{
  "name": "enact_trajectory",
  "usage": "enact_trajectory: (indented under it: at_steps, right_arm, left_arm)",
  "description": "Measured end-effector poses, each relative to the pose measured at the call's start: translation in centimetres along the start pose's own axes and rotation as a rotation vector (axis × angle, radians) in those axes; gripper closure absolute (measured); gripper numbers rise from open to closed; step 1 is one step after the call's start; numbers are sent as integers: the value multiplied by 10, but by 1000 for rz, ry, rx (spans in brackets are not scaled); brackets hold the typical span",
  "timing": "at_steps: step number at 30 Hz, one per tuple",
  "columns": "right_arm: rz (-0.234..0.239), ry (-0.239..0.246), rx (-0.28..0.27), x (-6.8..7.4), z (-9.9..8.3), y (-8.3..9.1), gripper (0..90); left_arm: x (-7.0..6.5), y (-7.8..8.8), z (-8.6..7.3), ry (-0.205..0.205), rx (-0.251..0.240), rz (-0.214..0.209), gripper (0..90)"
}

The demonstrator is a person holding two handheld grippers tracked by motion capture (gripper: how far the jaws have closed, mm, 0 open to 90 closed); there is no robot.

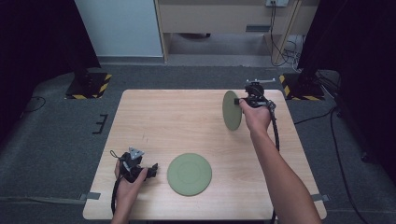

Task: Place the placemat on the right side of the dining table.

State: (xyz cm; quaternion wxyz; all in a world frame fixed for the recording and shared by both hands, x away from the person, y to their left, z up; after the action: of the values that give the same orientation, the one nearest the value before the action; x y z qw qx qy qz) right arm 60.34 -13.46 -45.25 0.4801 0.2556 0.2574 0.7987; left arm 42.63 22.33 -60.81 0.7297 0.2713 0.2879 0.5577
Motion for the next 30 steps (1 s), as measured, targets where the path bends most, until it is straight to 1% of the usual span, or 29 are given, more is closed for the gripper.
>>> enact_trajectory:
  at_steps: [2,5,7,14,18,19,20,25,27,29,30]
  right_arm:
    - [0,-4,-2,-4,-1,2,857]
    - [5,-23,-7,-10,-3,4,856]
    - [6,-23,-6,-13,-5,4,857]
    - [4,-44,-1,-27,-15,7,857]
    - [5,-54,-7,-35,-17,9,857]
    - [5,-54,-7,-35,-17,9,857]
    - [10,-62,-6,-39,-20,10,857]
    - [18,-77,-2,-48,-29,10,856]
    - [25,-92,-15,-51,-30,10,856]
    - [29,-98,-15,-53,-31,11,856]
    - [26,-98,-16,-57,-33,13,856]
  left_arm:
    - [0,0,0,0,0,0,0]
    - [0,0,0,0,0,0,0]
    - [0,0,0,0,1,0,0]
    - [0,0,0,0,0,0,0]
    - [0,0,0,3,-3,-1,0]
    - [0,0,0,3,-3,-1,0]
    - [0,0,0,3,-1,-2,0]
    - [0,0,0,2,-1,-1,0]
    - [0,0,0,2,0,-2,0]
    - [0,0,0,2,0,-2,0]
    - [0,0,0,2,0,-2,0]
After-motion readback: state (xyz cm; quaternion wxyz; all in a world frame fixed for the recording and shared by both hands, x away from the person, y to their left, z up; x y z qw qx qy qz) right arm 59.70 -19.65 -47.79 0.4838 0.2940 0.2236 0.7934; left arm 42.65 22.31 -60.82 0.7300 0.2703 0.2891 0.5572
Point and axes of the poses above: each handheld gripper's, and its own axes: y roughly backward along the jaws, z roughly out of its top, x roughly to its left, the point moved 10 cm from there along -y, roughly forward along the jaws, and after that the axes turned 10 degrees about y, right-handed, at the moved point
